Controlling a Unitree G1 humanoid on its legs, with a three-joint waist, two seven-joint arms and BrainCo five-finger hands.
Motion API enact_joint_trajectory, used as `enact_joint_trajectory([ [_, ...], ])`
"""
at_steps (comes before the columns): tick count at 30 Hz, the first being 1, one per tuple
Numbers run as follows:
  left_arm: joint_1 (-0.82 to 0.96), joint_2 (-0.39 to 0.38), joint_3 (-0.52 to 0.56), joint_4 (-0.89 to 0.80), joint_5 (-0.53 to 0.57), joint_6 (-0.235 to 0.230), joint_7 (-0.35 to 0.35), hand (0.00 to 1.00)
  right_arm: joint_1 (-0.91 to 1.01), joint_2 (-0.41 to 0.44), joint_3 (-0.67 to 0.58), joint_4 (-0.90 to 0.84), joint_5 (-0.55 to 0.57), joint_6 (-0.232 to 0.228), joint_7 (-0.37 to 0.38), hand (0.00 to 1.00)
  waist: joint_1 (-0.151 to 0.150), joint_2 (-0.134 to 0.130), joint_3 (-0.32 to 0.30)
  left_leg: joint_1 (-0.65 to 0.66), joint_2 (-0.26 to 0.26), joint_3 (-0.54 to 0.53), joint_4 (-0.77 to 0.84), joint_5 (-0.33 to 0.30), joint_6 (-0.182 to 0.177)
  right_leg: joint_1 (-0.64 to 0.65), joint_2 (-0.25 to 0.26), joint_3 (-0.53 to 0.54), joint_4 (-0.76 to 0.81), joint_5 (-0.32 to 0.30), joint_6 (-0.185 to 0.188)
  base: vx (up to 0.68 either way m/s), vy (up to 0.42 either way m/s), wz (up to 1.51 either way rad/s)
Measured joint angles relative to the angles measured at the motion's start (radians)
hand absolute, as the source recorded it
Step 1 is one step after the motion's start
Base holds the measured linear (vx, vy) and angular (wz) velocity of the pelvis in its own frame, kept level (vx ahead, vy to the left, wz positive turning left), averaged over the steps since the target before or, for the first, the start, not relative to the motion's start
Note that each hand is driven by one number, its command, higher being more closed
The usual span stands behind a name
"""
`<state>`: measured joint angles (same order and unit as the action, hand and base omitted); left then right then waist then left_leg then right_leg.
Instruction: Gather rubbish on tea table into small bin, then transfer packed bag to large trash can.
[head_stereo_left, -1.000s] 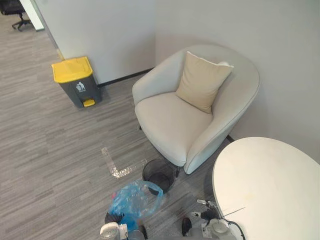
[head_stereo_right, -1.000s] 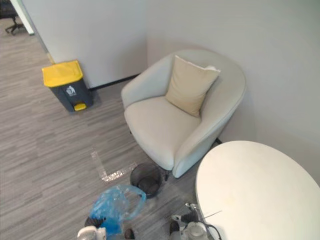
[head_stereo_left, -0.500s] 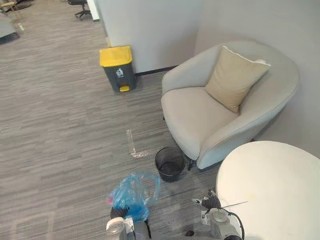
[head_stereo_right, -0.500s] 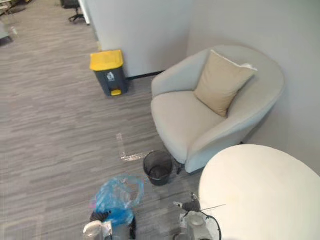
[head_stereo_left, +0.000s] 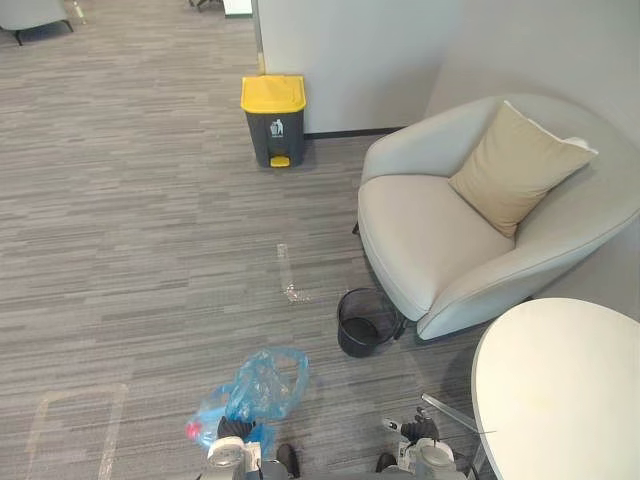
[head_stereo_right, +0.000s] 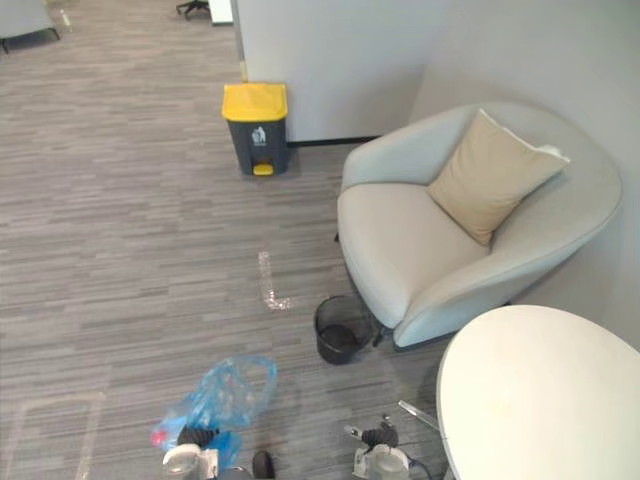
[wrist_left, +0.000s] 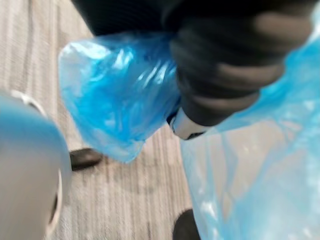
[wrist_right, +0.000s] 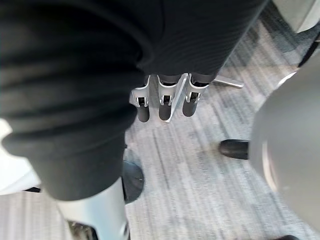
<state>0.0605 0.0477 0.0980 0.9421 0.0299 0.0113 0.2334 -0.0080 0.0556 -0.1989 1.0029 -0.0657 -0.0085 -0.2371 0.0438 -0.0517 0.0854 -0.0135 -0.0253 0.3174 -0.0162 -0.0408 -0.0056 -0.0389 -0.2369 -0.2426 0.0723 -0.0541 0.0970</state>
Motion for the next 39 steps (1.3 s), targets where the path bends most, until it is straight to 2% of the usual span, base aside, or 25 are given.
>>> enact_joint_trajectory([
  [2,0.001,0.010,0.000,0.011,0.003,0.000,0.000,1.00,-0.012,0.000,-0.016,0.000,-0.005,0.000,0.000,0.00,0.001,-0.006,0.003,0.004,-0.009,-0.001,0.007,-0.019,0.008,0.001,-0.013,-0.002,0.019,-0.016,0.014,0.10,0.032,0.02],
  [4,-0.001,0.021,0.000,0.012,0.008,-0.001,-0.001,1.00,-0.025,-0.003,-0.030,0.000,-0.006,0.000,0.001,0.00,0.002,-0.022,0.015,0.005,-0.030,-0.032,0.049,-0.067,0.026,0.006,-0.047,-0.023,0.085,-0.051,0.006,0.16,0.060,0.18],
  [6,-0.009,0.016,0.001,0.023,0.008,-0.002,-0.001,1.00,-0.022,-0.021,-0.034,-0.001,-0.008,-0.001,0.002,0.00,-0.002,-0.008,0.028,0.006,-0.030,-0.084,0.076,-0.098,0.043,-0.007,-0.063,-0.024,0.209,-0.060,-0.015,0.14,0.083,0.52],
  [7,-0.009,0.008,0.001,0.023,0.008,-0.003,-0.002,1.00,-0.010,-0.039,-0.034,-0.002,-0.009,0.001,0.001,0.00,-0.013,0.012,0.041,0.023,-0.029,-0.133,0.113,-0.126,0.063,-0.057,-0.068,0.018,0.398,-0.032,-0.066,0.15,0.130,0.81],
  [8,-0.012,0.007,0.000,0.020,0.008,-0.004,-0.001,1.00,-0.003,-0.042,-0.033,-0.002,-0.009,0.001,0.001,0.00,-0.013,0.021,0.048,0.037,-0.022,-0.164,0.134,-0.141,0.069,-0.110,-0.063,0.068,0.517,-0.019,-0.098,0.26,0.110,1.00],
  [9,-0.009,0.007,0.002,0.020,0.008,-0.003,-0.001,1.00,0.006,-0.046,-0.035,-0.008,-0.009,-0.002,0.002,0.00,-0.020,0.023,0.050,0.048,-0.007,-0.202,0.167,-0.171,0.092,-0.152,-0.020,0.130,0.599,-0.079,-0.068,0.33,0.052,0.88],
  [11,-0.008,0.010,0.004,0.021,0.007,-0.002,-0.001,1.00,0.006,-0.042,-0.034,-0.007,-0.008,-0.005,0.003,0.00,-0.021,0.014,0.049,0.070,0.002,-0.253,0.178,-0.195,0.093,-0.203,0.065,0.151,0.615,-0.160,-0.058,0.31,-0.011,0.92],
  [13,-0.011,-0.003,0.038,0.020,0.008,-0.002,-0.001,1.00,0.002,-0.037,-0.050,-0.009,-0.008,-0.009,0.004,0.00,-0.020,0.011,0.058,0.118,-0.003,-0.302,0.169,-0.210,0.097,-0.252,0.128,0.140,0.583,-0.184,-0.053,0.36,-0.038,0.77],
  [15,-0.011,-0.021,0.071,0.013,0.007,-0.001,-0.001,1.00,0.000,-0.037,-0.058,-0.011,-0.007,-0.011,0.003,0.00,-0.032,0.016,0.058,0.158,-0.002,-0.359,0.156,-0.229,0.097,-0.294,0.198,0.141,0.493,-0.172,-0.060,0.48,-0.081,0.83],
  [16,-0.011,-0.025,0.074,0.010,0.007,-0.002,-0.001,1.00,0.000,-0.036,-0.063,-0.011,-0.007,-0.013,0.003,0.00,-0.038,0.016,0.057,0.165,-0.003,-0.374,0.152,-0.236,0.090,-0.293,0.214,0.143,0.455,-0.155,-0.071,0.48,-0.116,1.08],
  [17,-0.012,-0.033,0.076,0.010,0.008,-0.004,-0.002,1.00,0.009,-0.028,-0.080,-0.011,-0.006,-0.012,0.001,0.00,-0.042,0.010,0.055,0.198,-0.013,-0.411,0.146,-0.260,0.071,-0.286,0.224,0.140,0.364,-0.081,-0.110,0.52,-0.144,1.00],
  [19,-0.017,-0.060,0.084,0.012,0.010,-0.004,-0.003,1.00,0.005,-0.038,-0.103,-0.011,-0.003,-0.012,0.000,0.00,-0.036,0.050,0.043,0.221,0.014,-0.434,0.176,-0.279,0.057,-0.269,0.232,0.104,0.389,-0.096,-0.143,0.56,-0.130,0.70],
  [20,-0.013,-0.073,0.086,0.010,0.011,-0.005,-0.003,1.00,0.004,-0.039,-0.104,-0.032,-0.003,-0.013,0.000,0.00,-0.037,0.079,0.036,0.173,0.024,-0.431,0.273,-0.286,0.026,-0.248,0.236,0.084,0.372,-0.108,-0.158,0.56,-0.095,0.45],
  [21,-0.023,-0.090,0.097,0.010,0.010,-0.005,-0.003,1.00,0.003,-0.037,-0.090,-0.047,-0.003,-0.014,0.000,0.00,-0.039,0.098,0.038,0.104,0.029,-0.401,0.438,-0.282,-0.038,-0.204,0.249,0.077,0.325,-0.114,-0.167,0.67,-0.107,0.40],
  [22,-0.029,-0.101,0.112,0.010,0.009,-0.004,-0.003,1.00,0.002,-0.034,-0.080,-0.047,-0.003,-0.013,0.001,0.00,-0.038,0.101,0.038,0.057,0.034,-0.378,0.560,-0.258,-0.077,-0.169,0.257,0.080,0.288,-0.114,-0.167,0.66,-0.081,0.20],
  [23,-0.025,-0.104,0.124,-0.004,0.008,-0.004,-0.003,1.00,-0.001,-0.016,-0.061,-0.047,-0.003,-0.007,0.001,0.00,-0.032,0.097,0.048,-0.037,0.074,-0.312,0.791,-0.250,-0.116,-0.076,0.269,0.094,0.219,-0.116,-0.171,0.52,-0.049,0.03],
  [25,-0.027,-0.103,0.121,-0.032,0.009,-0.005,-0.004,1.00,-0.012,0.003,-0.049,-0.047,-0.002,-0.001,0.000,0.00,-0.025,0.078,0.063,-0.106,0.131,-0.207,0.921,-0.286,-0.064,0.042,0.273,0.117,0.154,-0.120,-0.178,0.43,-0.010,-0.12],
  [27,-0.028,-0.107,0.121,-0.059,0.008,-0.005,-0.004,1.00,-0.023,0.017,-0.051,-0.048,0.001,0.001,-0.001,0.00,-0.006,0.065,0.066,-0.186,0.171,-0.129,0.844,-0.323,-0.042,0.089,0.258,0.143,0.147,-0.120,-0.178,0.38,0.057,-0.41],
  [29,-0.038,-0.107,0.121,-0.070,0.008,-0.007,-0.004,1.00,-0.034,0.019,-0.057,-0.054,0.009,0.001,-0.007,0.00,-0.001,0.061,0.068,-0.257,0.178,-0.126,0.661,-0.306,-0.039,0.115,0.232,0.145,0.148,-0.125,-0.169,0.30,0.139,-0.39],
  [31,-0.037,-0.113,0.111,-0.064,0.008,-0.006,-0.004,1.00,-0.011,0.018,-0.057,-0.081,0.027,0.001,-0.009,0.00,0.006,0.080,0.059,-0.275,0.180,-0.157,0.405,-0.043,-0.039,0.147,0.230,0.147,0.156,-0.167,-0.094,0.30,0.193,-0.22],
  [32,-0.053,-0.097,0.113,-0.063,0.008,-0.006,-0.003,1.00,-0.005,0.012,-0.049,-0.071,0.027,0.008,-0.005,0.00,0.009,0.042,0.046,-0.270,0.135,-0.160,0.417,-0.062,-0.033,0.144,0.183,0.161,0.158,-0.195,-0.060,0.30,0.207,0.05],
  [34,-0.069,-0.091,0.111,-0.064,0.007,-0.005,-0.002,1.00,0.004,0.019,-0.081,-0.071,0.028,0.011,-0.009,0.00,0.014,0.019,0.036,-0.254,0.101,-0.125,0.385,-0.082,-0.005,0.121,0.142,0.194,0.194,-0.183,-0.050,0.33,0.250,-0.09],
  [36,-0.062,-0.092,0.111,-0.053,0.008,-0.004,-0.002,1.00,0.002,0.019,-0.084,-0.071,0.027,0.014,-0.008,0.00,0.021,0.018,0.037,-0.227,0.098,-0.096,0.384,-0.103,0.005,0.110,0.130,0.214,0.235,-0.168,-0.039,0.20,0.193,-0.42],
  [38,-0.051,-0.091,0.107,-0.044,0.006,-0.004,-0.001,1.00,0.006,0.019,-0.078,-0.071,0.027,0.014,-0.006,0.00,0.019,0.021,0.040,-0.145,0.096,-0.057,0.352,-0.142,0.017,0.055,0.114,0.233,0.419,-0.133,-0.008,0.18,0.184,-0.56],
  [39,-0.046,-0.089,0.100,-0.043,0.006,-0.003,-0.001,1.00,0.010,0.018,-0.071,-0.071,0.026,0.014,-0.006,0.00,0.020,0.023,0.042,-0.104,0.093,-0.049,0.341,-0.167,0.017,-0.023,0.110,0.248,0.589,-0.083,-0.009,0.17,0.174,-0.43],
])
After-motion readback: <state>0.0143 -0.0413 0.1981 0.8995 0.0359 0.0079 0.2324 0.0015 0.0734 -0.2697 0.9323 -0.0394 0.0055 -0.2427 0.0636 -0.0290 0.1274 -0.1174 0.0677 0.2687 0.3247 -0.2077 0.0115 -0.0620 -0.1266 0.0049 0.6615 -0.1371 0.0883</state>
